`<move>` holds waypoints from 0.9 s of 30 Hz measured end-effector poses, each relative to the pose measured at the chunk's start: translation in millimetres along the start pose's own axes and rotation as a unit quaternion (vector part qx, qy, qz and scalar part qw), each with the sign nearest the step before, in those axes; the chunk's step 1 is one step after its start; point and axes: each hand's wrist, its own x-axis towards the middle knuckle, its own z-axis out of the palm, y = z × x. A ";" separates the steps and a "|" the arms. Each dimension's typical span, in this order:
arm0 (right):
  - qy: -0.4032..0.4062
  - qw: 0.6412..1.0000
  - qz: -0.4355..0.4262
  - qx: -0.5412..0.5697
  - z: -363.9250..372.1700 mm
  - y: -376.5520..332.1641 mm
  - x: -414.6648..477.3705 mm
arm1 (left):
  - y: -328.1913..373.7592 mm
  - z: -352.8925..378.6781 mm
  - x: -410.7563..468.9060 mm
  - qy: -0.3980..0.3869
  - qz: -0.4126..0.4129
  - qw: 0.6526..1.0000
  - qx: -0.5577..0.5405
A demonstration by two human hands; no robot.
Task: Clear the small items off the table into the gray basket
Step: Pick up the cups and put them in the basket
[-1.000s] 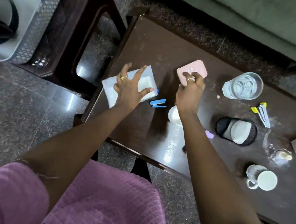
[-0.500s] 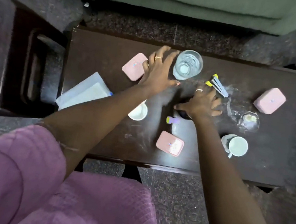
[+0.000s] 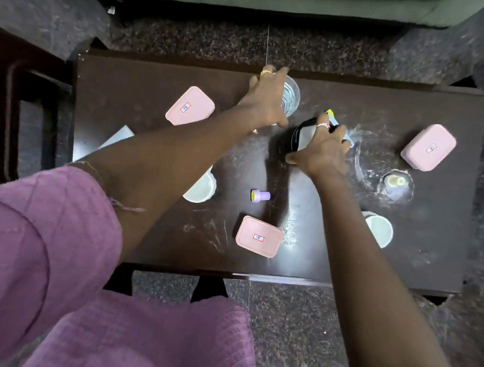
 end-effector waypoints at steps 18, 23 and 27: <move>-0.006 0.999 -0.040 0.008 -14.9 -41.9 52.6 | -23.5 -1.2 -10.6 0.037 -0.072 0.995 -0.056; -0.003 0.999 -0.034 -0.022 -12.0 -44.0 55.3 | -23.6 1.7 -13.0 0.046 -0.084 0.993 -0.073; 0.001 0.999 -0.034 -0.028 -10.1 -43.1 54.7 | -23.8 1.5 -14.2 0.049 -0.084 0.992 -0.079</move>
